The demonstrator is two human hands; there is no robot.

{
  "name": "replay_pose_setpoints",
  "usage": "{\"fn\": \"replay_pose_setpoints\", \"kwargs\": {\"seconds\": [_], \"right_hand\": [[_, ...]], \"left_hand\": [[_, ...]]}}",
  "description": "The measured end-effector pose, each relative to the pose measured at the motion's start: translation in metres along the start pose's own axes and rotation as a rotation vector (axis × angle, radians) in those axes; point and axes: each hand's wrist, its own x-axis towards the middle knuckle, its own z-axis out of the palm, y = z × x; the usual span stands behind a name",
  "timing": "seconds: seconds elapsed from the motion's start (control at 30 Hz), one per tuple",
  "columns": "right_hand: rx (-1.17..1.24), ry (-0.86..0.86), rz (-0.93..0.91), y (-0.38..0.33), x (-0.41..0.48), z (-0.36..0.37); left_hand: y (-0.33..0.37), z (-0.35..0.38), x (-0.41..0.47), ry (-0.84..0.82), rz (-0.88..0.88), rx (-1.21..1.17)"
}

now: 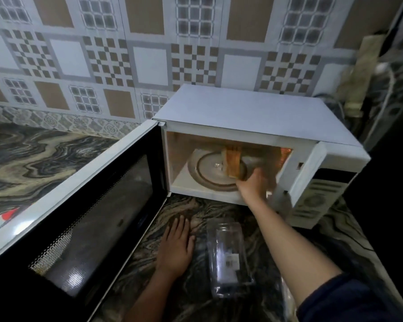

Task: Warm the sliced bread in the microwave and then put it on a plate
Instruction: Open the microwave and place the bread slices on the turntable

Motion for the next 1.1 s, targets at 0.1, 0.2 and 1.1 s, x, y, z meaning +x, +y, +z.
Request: {"fn": "replay_pose_setpoints", "kwargs": {"seconds": [0.1, 0.2, 1.1], "right_hand": [[0.014, 0.023, -0.106, 0.017, -0.043, -0.030], [0.073, 0.092, -0.213, 0.044, -0.086, -0.062], [-0.318, -0.230, -0.348, 0.221, -0.225, -0.141]], "left_hand": [[0.009, -0.003, -0.038, 0.023, -0.035, 0.079], [0.018, 0.005, -0.076, 0.017, -0.076, 0.051], [0.196, 0.035, -0.171, -0.296, -0.215, -0.924]]}}
